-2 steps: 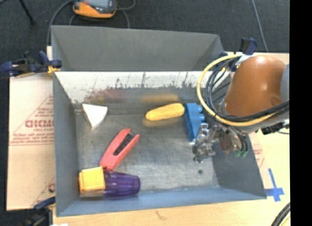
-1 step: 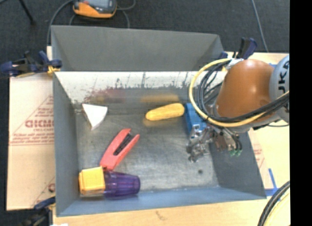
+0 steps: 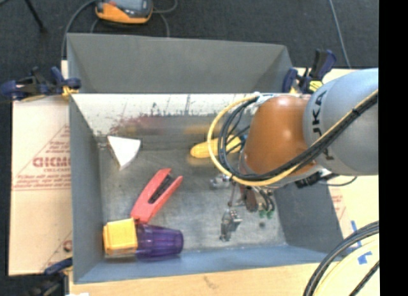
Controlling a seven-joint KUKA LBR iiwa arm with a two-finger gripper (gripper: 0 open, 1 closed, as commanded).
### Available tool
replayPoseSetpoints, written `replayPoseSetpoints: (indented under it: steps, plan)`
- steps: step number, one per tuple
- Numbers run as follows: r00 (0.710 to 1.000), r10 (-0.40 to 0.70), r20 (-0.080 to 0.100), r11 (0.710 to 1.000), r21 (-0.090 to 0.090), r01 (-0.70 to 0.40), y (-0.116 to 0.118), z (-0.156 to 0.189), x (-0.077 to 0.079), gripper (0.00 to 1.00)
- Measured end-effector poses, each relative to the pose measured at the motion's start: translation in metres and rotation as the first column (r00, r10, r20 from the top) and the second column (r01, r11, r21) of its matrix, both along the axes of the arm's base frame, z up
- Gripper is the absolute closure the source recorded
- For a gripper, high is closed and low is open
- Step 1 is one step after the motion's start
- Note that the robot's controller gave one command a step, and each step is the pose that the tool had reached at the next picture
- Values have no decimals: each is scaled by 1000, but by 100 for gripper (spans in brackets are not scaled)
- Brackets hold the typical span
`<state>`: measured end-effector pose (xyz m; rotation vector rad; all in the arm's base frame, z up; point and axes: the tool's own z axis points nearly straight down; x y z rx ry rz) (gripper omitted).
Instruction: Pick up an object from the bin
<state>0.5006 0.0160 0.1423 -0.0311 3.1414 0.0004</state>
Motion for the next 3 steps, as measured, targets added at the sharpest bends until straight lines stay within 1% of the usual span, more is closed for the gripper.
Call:
replayPoseSetpoints:
  steps: [1,2,3]
  plan:
    - [1000,-1,2,1000,0,1,-2,1,0,0]
    - [999,49,-5,999,-1,-49,-1,11,16,0]
    - [995,100,17,995,-1,-100,33,-12,52,0]
